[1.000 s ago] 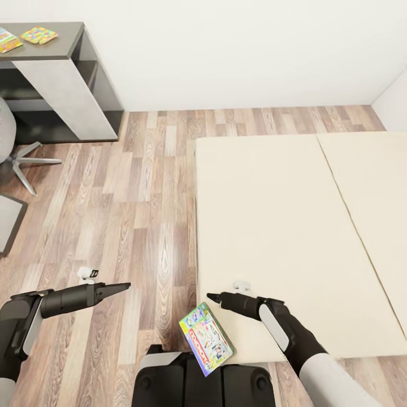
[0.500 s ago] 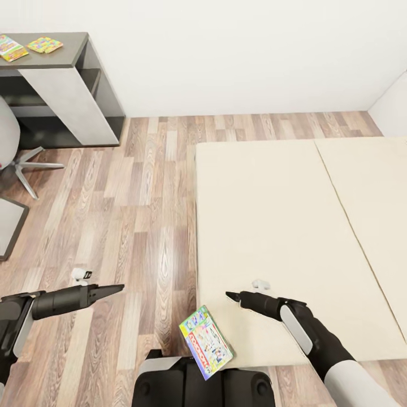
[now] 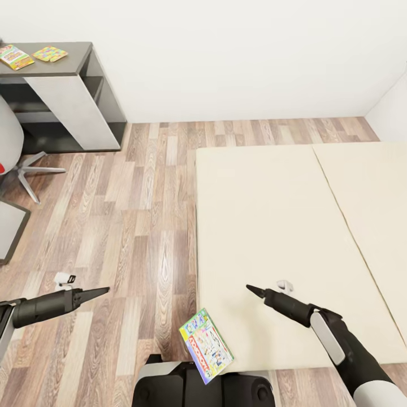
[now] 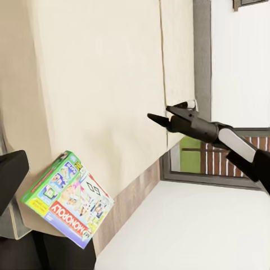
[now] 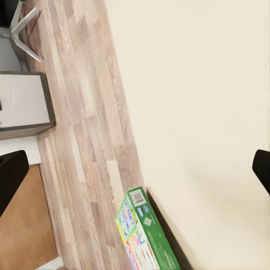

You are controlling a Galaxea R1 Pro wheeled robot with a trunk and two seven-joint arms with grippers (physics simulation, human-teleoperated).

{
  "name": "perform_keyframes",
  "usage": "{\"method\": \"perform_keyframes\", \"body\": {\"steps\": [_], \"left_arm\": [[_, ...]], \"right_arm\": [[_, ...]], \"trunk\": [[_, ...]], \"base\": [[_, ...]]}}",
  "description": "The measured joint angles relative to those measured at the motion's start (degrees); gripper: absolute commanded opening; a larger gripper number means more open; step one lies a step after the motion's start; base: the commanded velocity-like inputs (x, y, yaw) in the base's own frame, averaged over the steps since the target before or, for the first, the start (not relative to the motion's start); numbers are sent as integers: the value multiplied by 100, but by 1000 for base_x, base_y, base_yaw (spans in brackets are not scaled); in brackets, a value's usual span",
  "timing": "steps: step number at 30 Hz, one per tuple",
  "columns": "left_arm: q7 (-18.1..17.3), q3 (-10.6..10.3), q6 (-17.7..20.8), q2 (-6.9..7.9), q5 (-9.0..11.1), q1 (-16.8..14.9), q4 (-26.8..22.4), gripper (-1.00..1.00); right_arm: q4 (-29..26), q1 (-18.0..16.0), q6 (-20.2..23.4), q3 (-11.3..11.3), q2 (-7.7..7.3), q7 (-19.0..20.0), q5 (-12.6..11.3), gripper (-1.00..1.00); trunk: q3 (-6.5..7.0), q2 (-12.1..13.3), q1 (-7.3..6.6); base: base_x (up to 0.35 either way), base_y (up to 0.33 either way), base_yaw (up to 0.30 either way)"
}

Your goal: Put all the toys in the child's room - the three board games (two on the bed and one on the table), the two jigsaw puzzles on the table, and the tennis ball on the table - inside the toy box on the table in the child's room.

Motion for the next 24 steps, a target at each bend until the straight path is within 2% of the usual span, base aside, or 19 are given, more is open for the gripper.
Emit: {"method": "perform_keyframes", "body": {"steps": [8,24], "left_arm": [[0,73,-34,8,-5,6,25,100],[0,75,-96,7,-14,15,26,100]], "right_arm": [[-587,346,-53,-29,-16,31,1,100],[-667,442,-106,-28,-29,106,4,100]], "trunk": [[76,0,0],[228,0,0]], "base": [[0,0,0],[0,0,0]]}}
